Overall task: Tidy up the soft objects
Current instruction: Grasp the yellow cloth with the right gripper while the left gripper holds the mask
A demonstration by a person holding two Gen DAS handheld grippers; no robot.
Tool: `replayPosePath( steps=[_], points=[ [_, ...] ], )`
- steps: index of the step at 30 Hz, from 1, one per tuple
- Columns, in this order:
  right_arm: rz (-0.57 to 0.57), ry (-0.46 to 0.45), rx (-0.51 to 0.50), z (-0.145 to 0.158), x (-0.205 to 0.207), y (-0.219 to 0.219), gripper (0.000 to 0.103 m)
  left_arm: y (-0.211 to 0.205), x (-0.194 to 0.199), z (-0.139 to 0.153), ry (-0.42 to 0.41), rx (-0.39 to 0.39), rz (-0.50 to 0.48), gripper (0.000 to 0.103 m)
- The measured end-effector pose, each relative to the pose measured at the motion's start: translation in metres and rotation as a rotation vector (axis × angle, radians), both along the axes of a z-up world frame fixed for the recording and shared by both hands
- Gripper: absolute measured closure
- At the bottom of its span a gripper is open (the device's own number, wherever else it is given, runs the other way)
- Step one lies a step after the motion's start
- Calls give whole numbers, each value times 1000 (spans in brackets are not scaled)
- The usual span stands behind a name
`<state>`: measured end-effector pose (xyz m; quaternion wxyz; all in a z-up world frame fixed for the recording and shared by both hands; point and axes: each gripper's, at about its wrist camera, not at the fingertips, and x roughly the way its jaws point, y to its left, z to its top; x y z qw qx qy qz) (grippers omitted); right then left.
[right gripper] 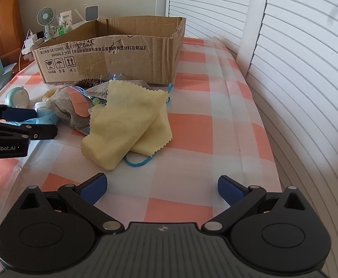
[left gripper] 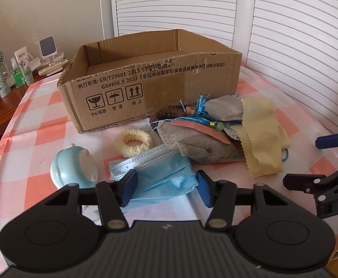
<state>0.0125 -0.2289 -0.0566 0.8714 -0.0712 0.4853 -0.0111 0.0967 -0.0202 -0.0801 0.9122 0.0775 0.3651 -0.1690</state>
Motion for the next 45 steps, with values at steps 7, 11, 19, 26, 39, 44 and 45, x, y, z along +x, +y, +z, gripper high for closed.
replayPosePath(
  steps=[7,11,19,26,39,44,45],
  points=[
    [6,2,-1,1,-2,1,0,4,-14,5,-9,46,-51,63],
    [8,2,0,1,-4,1,0,13,-25,9,0,69,-56,63],
    [21,-1,-6,4,-8,4,0,15,-41,12,-9,120,-111,55],
    [19,-13,-7,9,-11,4,0,17,-49,21,-22,162,-218,43],
    [42,-8,-28,9,-8,13,0,26,-38,9,-27,263,-316,42],
    [46,-6,-35,9,-5,15,0,19,-23,8,-24,214,-337,42],
    [47,-5,-37,9,-4,15,0,18,-19,7,-25,205,-341,43]
  ],
)
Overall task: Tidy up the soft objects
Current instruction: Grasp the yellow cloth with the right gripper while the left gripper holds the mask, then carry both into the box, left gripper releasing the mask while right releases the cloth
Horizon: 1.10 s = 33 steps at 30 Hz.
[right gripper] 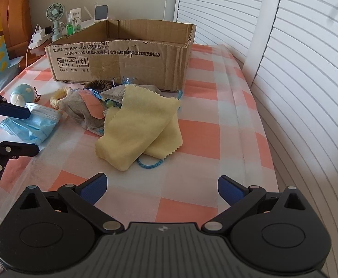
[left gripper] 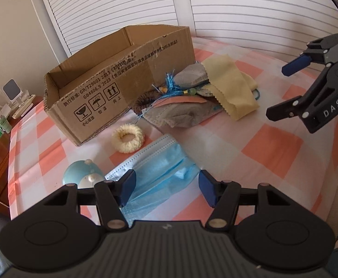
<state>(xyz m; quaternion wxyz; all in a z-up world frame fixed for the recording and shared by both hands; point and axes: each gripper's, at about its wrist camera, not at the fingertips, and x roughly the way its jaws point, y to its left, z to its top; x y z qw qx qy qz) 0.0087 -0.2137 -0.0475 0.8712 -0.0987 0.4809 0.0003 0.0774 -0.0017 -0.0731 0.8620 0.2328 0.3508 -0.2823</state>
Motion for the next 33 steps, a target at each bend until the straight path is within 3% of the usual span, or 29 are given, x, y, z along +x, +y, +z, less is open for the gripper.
replayPosePath(
  steps=[4,8,11,14,23,25,28,30,33],
  points=[
    [17,-6,0,1,3,3,0,3,13,0,55,-58,7,76],
    [51,-29,12,6,4,7,0,0,12,1,39,-40,-4,87],
    [80,-59,28,10,6,10,5,-1,9,2,23,-30,-11,90],
    [99,-71,22,11,13,13,18,0,9,2,22,-25,-8,90],
    [140,-56,38,-4,34,21,25,0,10,1,31,-34,0,90],
    [138,-46,37,-6,36,22,46,1,11,1,34,-38,2,90],
    [122,-48,25,-5,36,21,66,1,11,2,36,-41,4,90],
    [118,-60,20,-2,34,19,77,2,11,2,37,-42,3,90],
    [106,-81,16,5,30,16,85,2,10,3,37,-45,4,91]
  ],
)
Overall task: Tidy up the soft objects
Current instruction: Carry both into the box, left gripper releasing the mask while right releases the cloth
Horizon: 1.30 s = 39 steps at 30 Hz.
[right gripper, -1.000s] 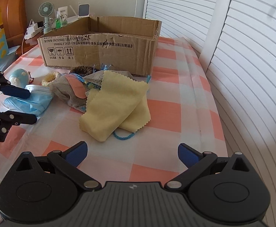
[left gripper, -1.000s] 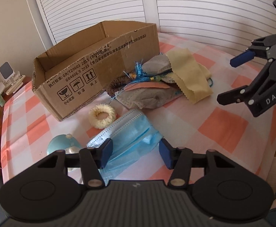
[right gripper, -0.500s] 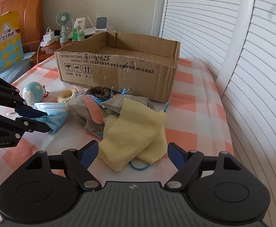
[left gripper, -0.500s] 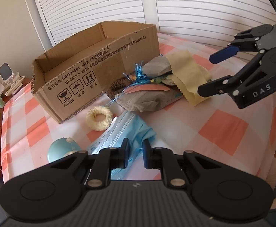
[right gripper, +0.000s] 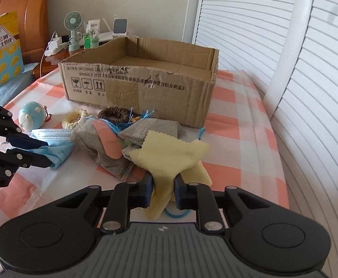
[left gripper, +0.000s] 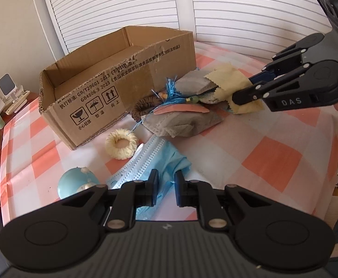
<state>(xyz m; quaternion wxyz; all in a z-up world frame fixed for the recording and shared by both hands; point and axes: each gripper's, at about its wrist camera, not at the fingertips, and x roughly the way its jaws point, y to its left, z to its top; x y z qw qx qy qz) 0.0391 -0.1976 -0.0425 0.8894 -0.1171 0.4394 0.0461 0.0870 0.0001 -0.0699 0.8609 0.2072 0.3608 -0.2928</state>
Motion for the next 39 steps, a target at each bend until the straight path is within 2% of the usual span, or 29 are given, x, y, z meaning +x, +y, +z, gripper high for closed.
replayPosePath(
  steps=[4,7,17,24,32,39],
  points=[
    [6,-17,20,13,-6,-5,89,0,-5,6,-14,1,-6,92],
    [8,-40,-6,21,-9,-6,94,-1,-9,12,-26,2,-5,93],
    [25,-109,-28,52,-21,-9,95,-1,-19,33,-65,0,13,93],
    [72,-140,-36,76,-15,-7,95,-6,-14,56,-105,7,10,93],
    [120,-198,-40,101,8,3,95,-13,25,92,-172,2,42,93],
    [125,-216,-36,110,36,5,95,-20,93,123,-218,-5,112,93]
  ],
)
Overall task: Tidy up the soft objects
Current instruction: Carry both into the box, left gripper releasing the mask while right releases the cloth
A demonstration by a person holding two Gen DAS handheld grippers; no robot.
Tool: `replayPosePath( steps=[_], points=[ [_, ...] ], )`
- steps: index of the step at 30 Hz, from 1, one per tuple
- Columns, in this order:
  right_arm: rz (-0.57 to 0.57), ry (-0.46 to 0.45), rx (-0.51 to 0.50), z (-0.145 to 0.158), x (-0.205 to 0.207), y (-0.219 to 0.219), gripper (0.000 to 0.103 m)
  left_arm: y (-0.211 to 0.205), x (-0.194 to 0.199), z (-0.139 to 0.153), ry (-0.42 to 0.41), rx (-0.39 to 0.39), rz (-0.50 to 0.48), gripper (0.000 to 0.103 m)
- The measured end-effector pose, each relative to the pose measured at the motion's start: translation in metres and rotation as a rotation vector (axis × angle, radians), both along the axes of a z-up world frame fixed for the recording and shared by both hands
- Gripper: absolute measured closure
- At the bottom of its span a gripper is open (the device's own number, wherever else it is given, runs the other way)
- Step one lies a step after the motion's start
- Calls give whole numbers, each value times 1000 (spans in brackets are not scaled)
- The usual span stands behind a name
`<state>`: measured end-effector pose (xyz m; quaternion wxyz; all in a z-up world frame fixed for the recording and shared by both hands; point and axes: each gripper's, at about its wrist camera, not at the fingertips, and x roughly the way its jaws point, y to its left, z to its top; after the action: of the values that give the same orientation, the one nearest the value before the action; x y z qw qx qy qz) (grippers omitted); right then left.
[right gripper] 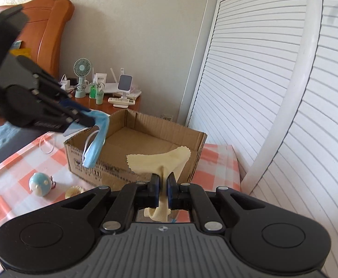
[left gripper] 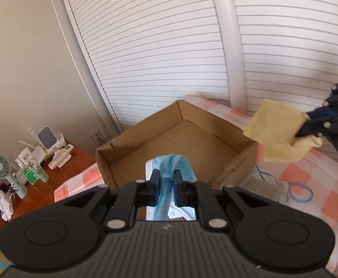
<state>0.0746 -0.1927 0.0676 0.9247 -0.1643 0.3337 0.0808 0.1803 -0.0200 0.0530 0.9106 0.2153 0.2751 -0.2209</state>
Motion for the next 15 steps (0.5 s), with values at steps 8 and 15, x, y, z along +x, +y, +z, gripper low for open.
replayPosePath(
  steps=[8,15],
  points=[
    [-19,4,0,-1,35,-3,95,-7,96,-3,15,-55,119,84],
    [-24,27,9,-7,58,-4,95,-5,117,-24,16,-63,162,22]
  ],
)
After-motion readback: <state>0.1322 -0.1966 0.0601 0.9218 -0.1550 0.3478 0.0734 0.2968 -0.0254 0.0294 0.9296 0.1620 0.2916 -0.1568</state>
